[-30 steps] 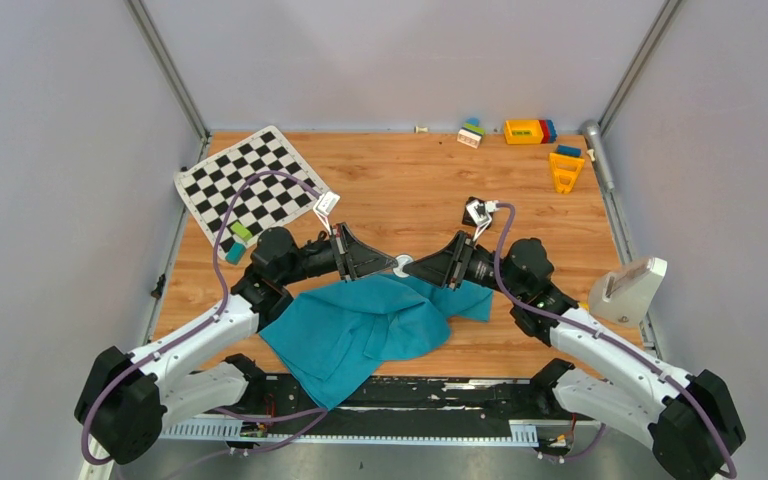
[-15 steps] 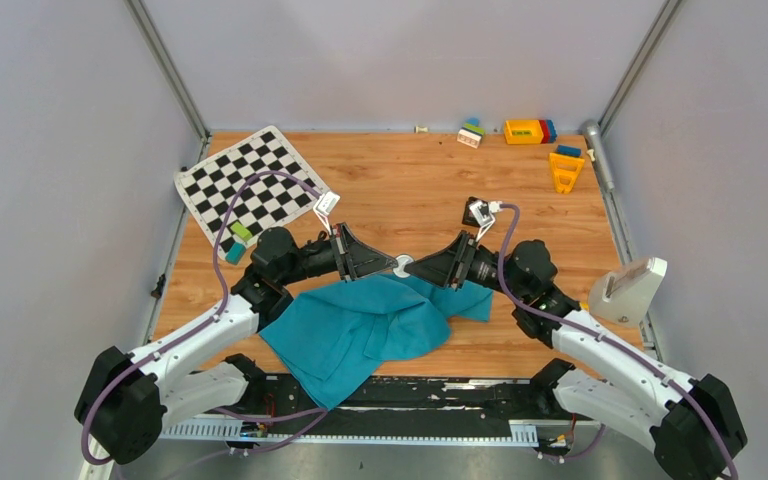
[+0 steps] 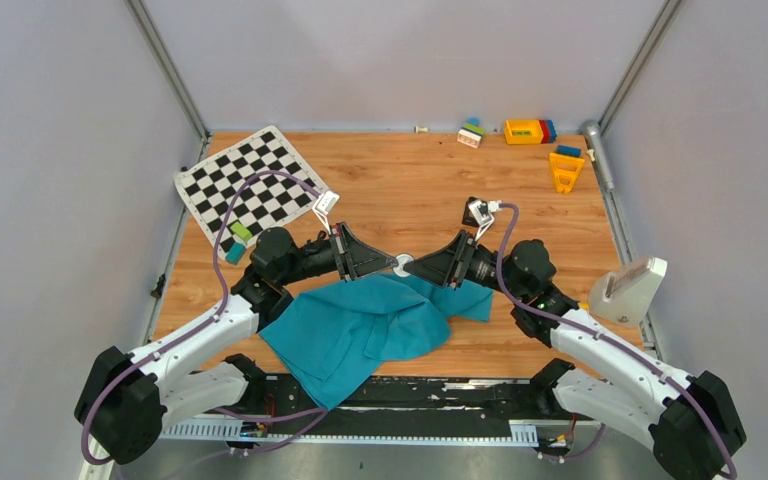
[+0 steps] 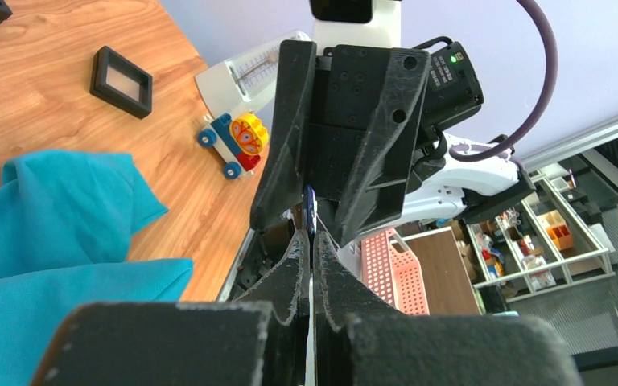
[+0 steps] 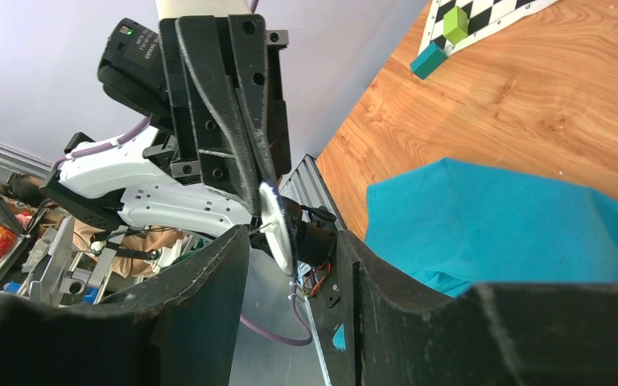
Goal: Remove the brooch from the garment
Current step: Close the brooch.
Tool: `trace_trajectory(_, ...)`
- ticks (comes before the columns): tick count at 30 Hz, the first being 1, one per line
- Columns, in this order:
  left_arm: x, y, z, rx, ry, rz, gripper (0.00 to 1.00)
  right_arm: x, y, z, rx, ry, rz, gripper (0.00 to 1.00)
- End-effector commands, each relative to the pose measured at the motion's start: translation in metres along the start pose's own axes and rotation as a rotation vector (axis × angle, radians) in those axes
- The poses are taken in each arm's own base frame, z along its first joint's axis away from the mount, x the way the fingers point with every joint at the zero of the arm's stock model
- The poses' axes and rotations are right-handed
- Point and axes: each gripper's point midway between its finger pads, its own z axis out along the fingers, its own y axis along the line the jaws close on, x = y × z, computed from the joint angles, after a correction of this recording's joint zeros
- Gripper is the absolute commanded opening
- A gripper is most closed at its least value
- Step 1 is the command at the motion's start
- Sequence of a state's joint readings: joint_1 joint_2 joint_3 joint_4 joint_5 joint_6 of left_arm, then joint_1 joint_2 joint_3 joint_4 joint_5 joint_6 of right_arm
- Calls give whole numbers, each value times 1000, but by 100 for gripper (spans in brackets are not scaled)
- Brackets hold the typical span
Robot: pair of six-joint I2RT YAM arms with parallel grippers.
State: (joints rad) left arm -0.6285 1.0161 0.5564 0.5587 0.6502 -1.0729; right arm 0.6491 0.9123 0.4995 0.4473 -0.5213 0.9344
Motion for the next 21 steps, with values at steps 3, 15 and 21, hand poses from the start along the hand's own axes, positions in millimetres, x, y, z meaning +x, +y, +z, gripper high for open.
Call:
trace_trajectory(3, -6, -12, 1, 44, -10, 26, 0, -10, 10, 5, -34, -22, -15, 41)
trace_trajectory(15, -5, -11, 1, 40, -8, 25, 0, -17, 17, 2, -41, -52, -31, 51)
trace_trajectory(21, -5, -11, 1, 41, -9, 24, 0, -15, 14, 5, -35, -38, -20, 46)
